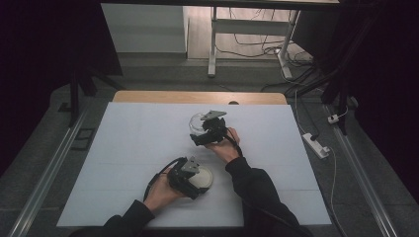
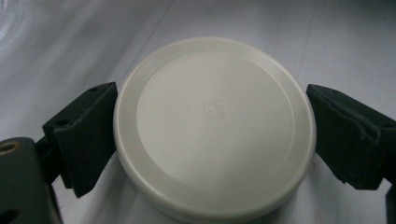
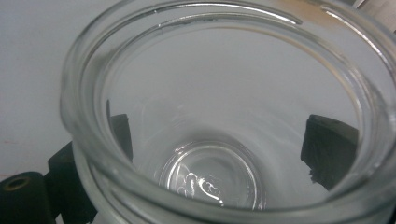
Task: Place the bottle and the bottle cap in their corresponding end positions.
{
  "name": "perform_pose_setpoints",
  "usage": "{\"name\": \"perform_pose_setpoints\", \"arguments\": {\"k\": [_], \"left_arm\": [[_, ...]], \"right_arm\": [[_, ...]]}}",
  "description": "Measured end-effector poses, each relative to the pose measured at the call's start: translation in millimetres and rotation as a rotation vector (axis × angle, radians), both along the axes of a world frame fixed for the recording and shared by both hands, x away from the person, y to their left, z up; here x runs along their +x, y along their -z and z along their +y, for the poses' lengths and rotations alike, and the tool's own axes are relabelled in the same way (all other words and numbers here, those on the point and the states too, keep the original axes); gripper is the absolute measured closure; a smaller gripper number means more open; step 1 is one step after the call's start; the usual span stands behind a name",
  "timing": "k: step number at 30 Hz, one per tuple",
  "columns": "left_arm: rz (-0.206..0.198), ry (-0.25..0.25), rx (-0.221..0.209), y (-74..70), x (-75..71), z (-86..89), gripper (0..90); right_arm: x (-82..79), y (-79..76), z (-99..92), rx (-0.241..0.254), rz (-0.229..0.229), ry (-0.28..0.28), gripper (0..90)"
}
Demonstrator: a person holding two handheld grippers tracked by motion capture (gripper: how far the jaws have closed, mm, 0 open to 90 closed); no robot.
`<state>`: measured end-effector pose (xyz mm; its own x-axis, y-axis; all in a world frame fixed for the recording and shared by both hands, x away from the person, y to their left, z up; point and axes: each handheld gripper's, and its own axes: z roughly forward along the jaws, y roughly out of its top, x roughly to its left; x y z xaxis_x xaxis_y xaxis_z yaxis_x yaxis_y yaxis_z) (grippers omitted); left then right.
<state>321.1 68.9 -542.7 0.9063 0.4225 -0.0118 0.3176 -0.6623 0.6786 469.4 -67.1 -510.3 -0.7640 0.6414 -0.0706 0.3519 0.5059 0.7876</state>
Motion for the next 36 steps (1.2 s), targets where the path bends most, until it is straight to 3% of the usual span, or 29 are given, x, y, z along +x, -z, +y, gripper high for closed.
{"name": "perform_pose_setpoints", "arguments": {"k": [3, 12, 15, 16, 19, 36], "left_arm": [[0.014, 0.000, 0.011, 0.2, 1.0, -0.1, 7.9], [0.023, -0.010, 0.011, 0.6, 2.1, 0.2, 6.0], [0.025, -0.013, -0.004, 0.2, 2.5, 1.7, 4.4], [0.034, -0.023, -0.031, 0.2, 2.9, 3.4, 3.8], [0.042, -0.028, -0.060, -0.5, 4.0, 6.8, 2.3], [0.039, -0.067, -0.126, -13.5, 0.4, 20.3, 1.0]], "right_arm": [[1.3, 0.0, -2.6, 0.004, 0.022, 0.003, 6.0], [1.2, -0.1, -2.8, 0.005, 0.030, 0.003, 5.7], [1.1, -0.3, -2.7, 0.003, 0.031, 0.005, 5.7], [1.0, -0.4, -2.9, 0.003, 0.032, 0.004, 5.6], [1.3, -0.7, -4.2, 0.011, 0.042, -0.003, 4.0], [-9.5, -9.3, -13.7, 0.020, 0.048, -0.009, 0.0]]}}
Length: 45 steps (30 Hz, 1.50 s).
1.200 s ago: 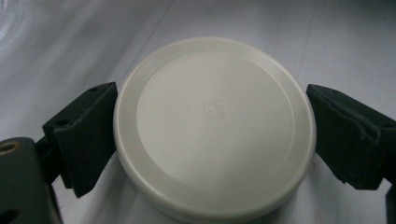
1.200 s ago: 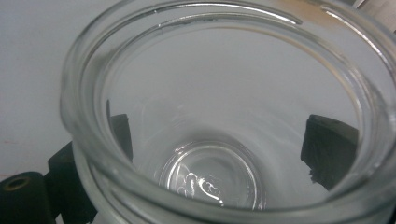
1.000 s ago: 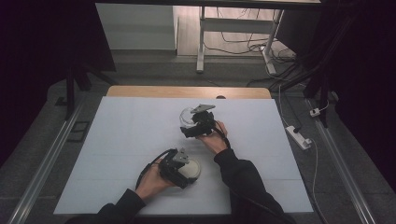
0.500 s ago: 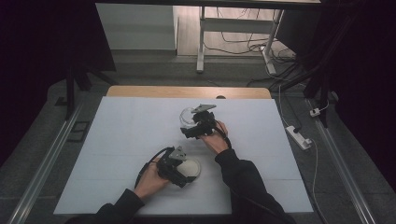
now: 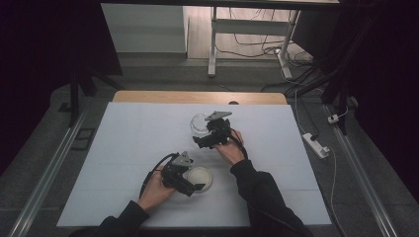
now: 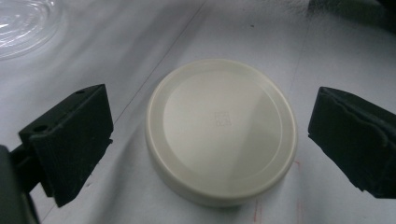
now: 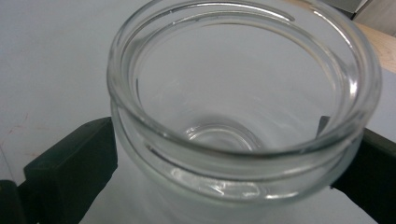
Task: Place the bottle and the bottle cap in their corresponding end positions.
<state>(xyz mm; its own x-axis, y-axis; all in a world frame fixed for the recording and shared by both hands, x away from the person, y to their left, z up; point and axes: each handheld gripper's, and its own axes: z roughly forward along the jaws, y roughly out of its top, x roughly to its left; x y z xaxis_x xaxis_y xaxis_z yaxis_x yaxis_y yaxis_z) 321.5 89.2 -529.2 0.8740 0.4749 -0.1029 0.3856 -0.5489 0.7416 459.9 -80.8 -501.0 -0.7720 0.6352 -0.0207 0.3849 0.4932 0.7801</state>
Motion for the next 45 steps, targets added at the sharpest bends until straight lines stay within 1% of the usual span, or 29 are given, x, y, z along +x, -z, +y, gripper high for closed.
{"name": "perform_pose_setpoints", "arguments": {"k": [3, 5, 10, 12, 16, 21, 25, 27, 32, 34, 36, 39, 41, 45], "left_arm": [[0.005, 0.000, -0.002, -1.9, -1.5, 2.9, 0.5], [0.011, 0.001, 0.011, -2.6, -3.0, 5.2, 0.0], [0.016, -0.005, 0.022, -3.2, -5.0, 8.4, 0.0], [0.017, -0.010, 0.021, -3.7, -6.0, 10.0, 0.0], [0.023, -0.010, 0.026, -4.9, -8.5, 14.9, 0.0], [0.040, -0.012, 0.023, -5.3, -11.0, 22.8, 0.0], [0.052, -0.016, 0.017, -6.1, -13.9, 30.6, 0.0], [0.051, -0.020, 0.013, -7.1, -15.4, 34.8, 0.0], [0.060, -0.041, -0.014, -9.8, -17.1, 44.6, 0.0], [0.068, -0.049, -0.020, -10.7, -17.4, 48.4, 0.0], [0.065, -0.057, -0.021, -11.5, -18.3, 51.9, 0.0], [0.061, -0.067, -0.020, -12.7, -20.1, 57.1, 0.0], [0.065, -0.074, -0.026, -13.4, -21.7, 60.4, 0.0], [0.059, -0.088, -0.015, -14.5, -25.7, 66.6, 0.0]], "right_arm": [[-2.4, -0.4, -2.6, -0.003, 0.010, -0.001, 0.0], [-4.5, -0.6, -4.6, -0.004, 0.015, -0.001, 0.0], [-9.9, -1.3, -9.4, 0.000, 0.023, 0.000, 0.0], [-14.1, -2.6, -12.6, 0.014, 0.027, -0.004, 0.0], [-18.9, -3.7, -14.8, 0.020, 0.033, -0.008, 0.0], [-27.5, -2.4, -17.5, 0.015, 0.056, -0.024, 0.0], [-32.9, -2.1, -20.4, 0.015, 0.082, -0.032, 0.0], [-36.1, -2.3, -21.3, 0.015, 0.091, -0.038, 0.0], [-46.3, -2.9, -22.2, 0.014, 0.090, -0.044, 0.0], [-50.4, -3.4, -22.9, 0.007, 0.089, -0.054, 0.0], [-54.9, -3.8, -24.0, 0.008, 0.080, -0.055, 0.0], [-61.0, -4.4, -26.4, 0.003, 0.079, -0.063, 0.0], [-64.9, -4.6, -28.5, 0.004, 0.080, -0.068, 0.0], [-73.5, -6.2, -33.5, 0.009, 0.078, -0.080, 0.0]]}}
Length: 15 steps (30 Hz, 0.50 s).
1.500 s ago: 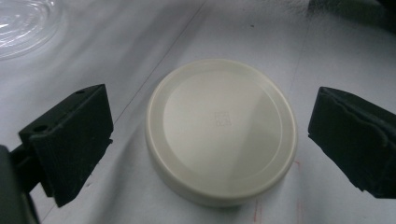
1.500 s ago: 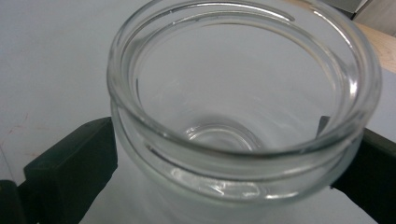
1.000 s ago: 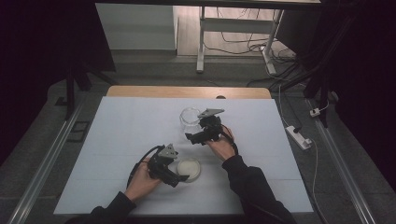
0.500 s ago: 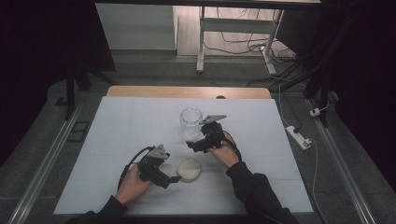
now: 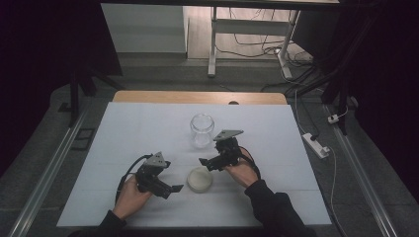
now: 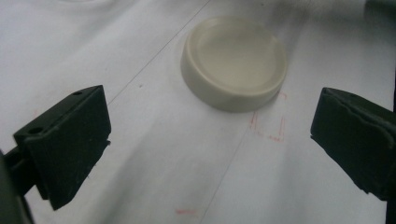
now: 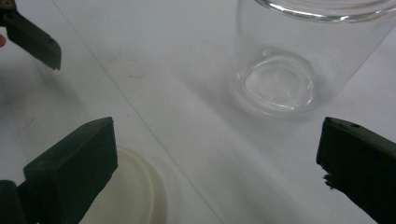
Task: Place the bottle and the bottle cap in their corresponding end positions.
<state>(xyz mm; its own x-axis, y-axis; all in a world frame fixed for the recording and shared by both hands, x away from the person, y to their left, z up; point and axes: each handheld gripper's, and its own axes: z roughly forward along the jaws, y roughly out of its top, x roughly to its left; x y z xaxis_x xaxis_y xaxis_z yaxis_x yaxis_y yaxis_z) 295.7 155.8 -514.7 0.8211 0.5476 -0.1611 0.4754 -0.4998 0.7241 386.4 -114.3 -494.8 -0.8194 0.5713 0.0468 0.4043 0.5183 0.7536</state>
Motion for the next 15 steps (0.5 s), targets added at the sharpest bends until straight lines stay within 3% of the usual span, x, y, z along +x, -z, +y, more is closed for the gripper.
{"name": "perform_pose_setpoints", "arguments": {"k": [15], "left_arm": [[-0.001, -0.049, 0.006, -2.6, -19.4, 27.0, 0.0]], "right_arm": [[-28.2, -1.7, -27.5, -0.015, -0.025, -0.006, 0.0]]}}
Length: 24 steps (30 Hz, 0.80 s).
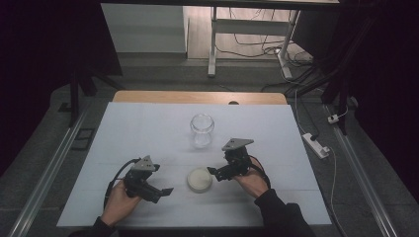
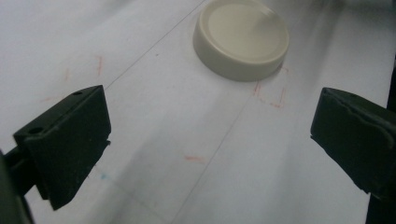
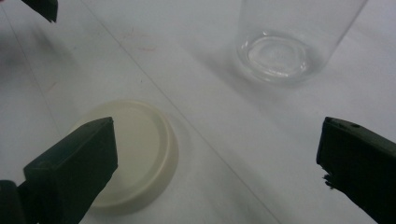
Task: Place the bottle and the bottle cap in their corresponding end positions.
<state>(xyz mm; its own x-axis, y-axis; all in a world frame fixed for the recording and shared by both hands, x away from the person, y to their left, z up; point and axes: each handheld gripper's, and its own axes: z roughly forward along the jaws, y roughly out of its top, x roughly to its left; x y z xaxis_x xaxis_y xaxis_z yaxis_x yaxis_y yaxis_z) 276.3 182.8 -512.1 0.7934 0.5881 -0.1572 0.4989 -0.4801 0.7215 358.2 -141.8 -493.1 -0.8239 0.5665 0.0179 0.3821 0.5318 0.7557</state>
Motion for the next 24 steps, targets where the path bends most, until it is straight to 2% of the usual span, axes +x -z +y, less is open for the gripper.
{"name": "perform_pose_setpoints", "arguments": {"k": [10, 24], "left_arm": [[0.008, -0.052, -0.022, 0.7, -12.7, 21.6, 0.0], [0.014, -0.109, -0.036, 2.8, -27.6, 43.8, 0.0]], "right_arm": [[-17.0, 6.8, -28.5, -0.015, 0.005, 0.013, 0.0], [-41.7, 6.4, -74.2, -0.001, 0.011, 0.095, 0.0]]}}
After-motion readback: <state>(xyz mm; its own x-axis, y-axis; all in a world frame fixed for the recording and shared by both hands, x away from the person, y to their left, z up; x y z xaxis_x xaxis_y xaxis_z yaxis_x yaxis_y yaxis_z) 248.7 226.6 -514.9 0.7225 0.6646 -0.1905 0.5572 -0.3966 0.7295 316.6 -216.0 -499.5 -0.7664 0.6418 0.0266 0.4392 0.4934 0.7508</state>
